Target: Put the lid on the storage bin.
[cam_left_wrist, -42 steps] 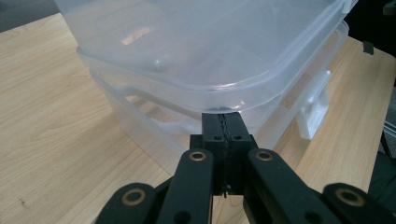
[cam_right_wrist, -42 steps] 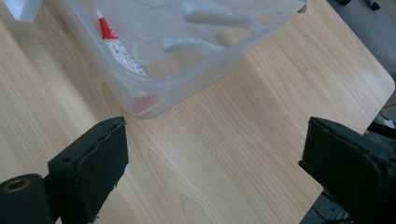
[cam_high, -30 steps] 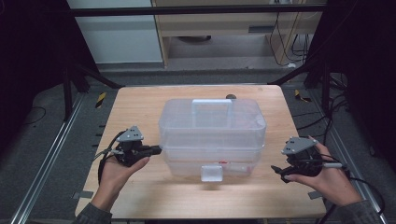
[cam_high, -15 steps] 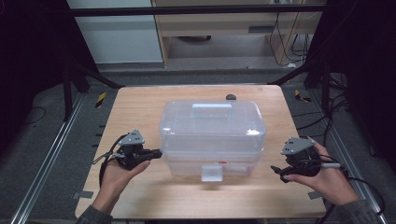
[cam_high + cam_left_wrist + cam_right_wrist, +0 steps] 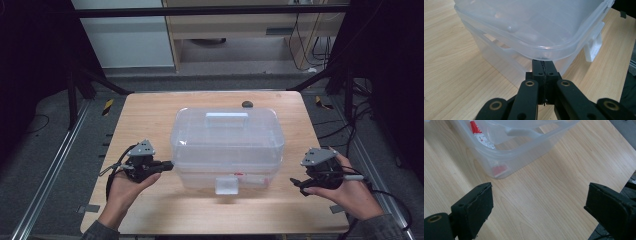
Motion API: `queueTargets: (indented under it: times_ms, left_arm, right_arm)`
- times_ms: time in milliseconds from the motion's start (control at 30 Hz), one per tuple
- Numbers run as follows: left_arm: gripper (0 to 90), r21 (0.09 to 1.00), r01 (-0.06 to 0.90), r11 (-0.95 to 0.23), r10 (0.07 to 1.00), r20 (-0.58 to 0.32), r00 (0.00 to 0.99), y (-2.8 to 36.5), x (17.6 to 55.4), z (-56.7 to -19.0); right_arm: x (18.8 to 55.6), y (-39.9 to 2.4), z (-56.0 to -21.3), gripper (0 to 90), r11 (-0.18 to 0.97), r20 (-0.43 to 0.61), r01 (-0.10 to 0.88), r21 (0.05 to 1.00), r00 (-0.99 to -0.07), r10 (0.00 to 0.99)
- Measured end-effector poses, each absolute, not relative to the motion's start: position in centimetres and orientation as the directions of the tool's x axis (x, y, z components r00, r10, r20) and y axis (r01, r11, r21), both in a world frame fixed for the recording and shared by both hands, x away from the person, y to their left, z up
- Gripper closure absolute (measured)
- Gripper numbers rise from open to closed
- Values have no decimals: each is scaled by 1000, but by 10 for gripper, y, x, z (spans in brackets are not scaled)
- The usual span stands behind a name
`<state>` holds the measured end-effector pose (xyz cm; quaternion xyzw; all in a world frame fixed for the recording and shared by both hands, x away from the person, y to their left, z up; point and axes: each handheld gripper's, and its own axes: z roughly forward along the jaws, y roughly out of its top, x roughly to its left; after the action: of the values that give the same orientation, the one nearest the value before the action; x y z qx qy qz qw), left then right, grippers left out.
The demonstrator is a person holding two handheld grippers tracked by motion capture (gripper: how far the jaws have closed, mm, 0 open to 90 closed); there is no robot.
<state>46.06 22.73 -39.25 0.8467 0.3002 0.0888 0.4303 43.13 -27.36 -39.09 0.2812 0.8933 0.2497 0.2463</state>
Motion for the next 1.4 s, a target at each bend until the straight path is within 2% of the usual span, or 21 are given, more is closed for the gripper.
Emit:
queueTargets:
  times_ms: [133, 433, 600, 933, 1400]
  left_arm:
    - [900, 783, 422, -457, 623, -56, 780, 238, 461, -393]
    - [900, 734, 484, -477, 685, -34, 727, 269, 471, -403]
    - [900, 704, 509, -496, 696, -29, 717, 273, 482, -409]
    - [900, 630, 570, -527, 734, 0, 679, 274, 521, -432]
    - [899, 643, 614, -458, 821, 41, 569, 280, 562, -466]
  right_arm:
    - [431, -274, -391, 76, 715, -301, 376, 589, -720, 626]
    - [435, -279, -401, 82, 705, -306, 387, 595, -702, 643]
    - [445, -281, -410, 82, 694, -298, 407, 594, -689, 660]
    - [495, -286, -442, 96, 610, -234, 507, 608, -621, 749]
    - [548, -301, -476, 103, 421, -140, 611, 670, -453, 880]
